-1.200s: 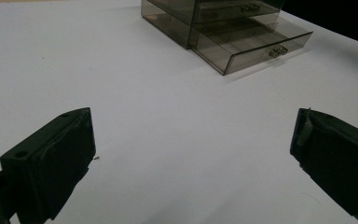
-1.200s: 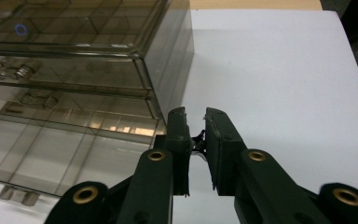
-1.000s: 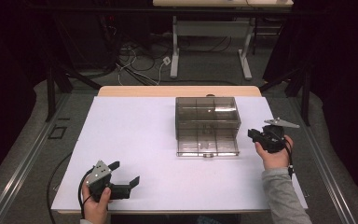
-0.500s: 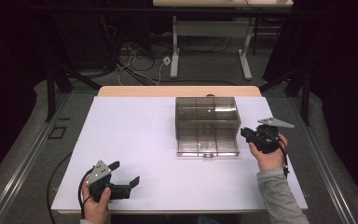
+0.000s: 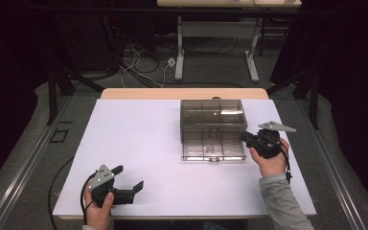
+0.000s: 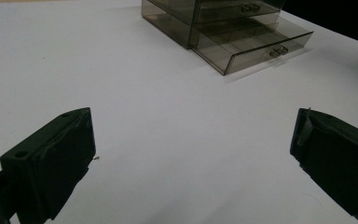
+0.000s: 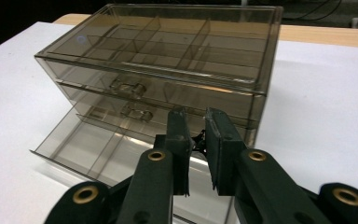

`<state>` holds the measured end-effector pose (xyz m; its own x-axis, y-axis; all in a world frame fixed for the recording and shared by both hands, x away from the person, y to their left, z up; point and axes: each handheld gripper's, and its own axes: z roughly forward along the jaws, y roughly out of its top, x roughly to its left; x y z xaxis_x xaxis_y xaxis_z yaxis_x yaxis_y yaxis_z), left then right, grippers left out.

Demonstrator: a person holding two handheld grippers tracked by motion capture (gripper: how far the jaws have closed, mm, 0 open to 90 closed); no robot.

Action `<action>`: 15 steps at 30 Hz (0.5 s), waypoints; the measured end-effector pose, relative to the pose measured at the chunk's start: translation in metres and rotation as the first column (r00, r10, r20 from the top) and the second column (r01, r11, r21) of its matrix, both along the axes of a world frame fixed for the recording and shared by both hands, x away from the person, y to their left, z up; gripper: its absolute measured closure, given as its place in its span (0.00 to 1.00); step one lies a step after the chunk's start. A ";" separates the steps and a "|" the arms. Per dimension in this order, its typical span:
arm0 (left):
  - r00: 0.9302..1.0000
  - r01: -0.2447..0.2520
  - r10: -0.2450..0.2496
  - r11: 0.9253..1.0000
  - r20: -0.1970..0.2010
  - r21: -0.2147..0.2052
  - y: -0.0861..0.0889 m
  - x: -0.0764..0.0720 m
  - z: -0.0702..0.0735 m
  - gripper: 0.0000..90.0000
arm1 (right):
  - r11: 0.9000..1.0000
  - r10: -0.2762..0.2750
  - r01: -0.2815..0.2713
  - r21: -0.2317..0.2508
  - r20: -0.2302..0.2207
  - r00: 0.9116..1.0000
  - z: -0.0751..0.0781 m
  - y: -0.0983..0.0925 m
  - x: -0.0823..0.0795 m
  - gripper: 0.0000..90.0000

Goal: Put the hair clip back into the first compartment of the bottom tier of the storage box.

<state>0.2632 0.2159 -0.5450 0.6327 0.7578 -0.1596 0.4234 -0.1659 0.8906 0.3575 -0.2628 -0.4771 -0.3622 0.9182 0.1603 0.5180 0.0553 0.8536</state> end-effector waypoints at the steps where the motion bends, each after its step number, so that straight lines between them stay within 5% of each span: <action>1: 1.000 0.000 0.000 1.000 0.000 0.000 0.000 0.000 0.000 0.00 | 1.000 0.007 -0.007 -0.003 0.004 1.000 -0.001 0.002 0.000 0.89; 15: 1.000 -0.001 0.001 1.000 -0.004 -0.005 -0.001 0.000 0.000 0.00 | 0.997 0.075 -0.075 0.004 0.022 0.997 -0.004 0.023 -0.002 0.89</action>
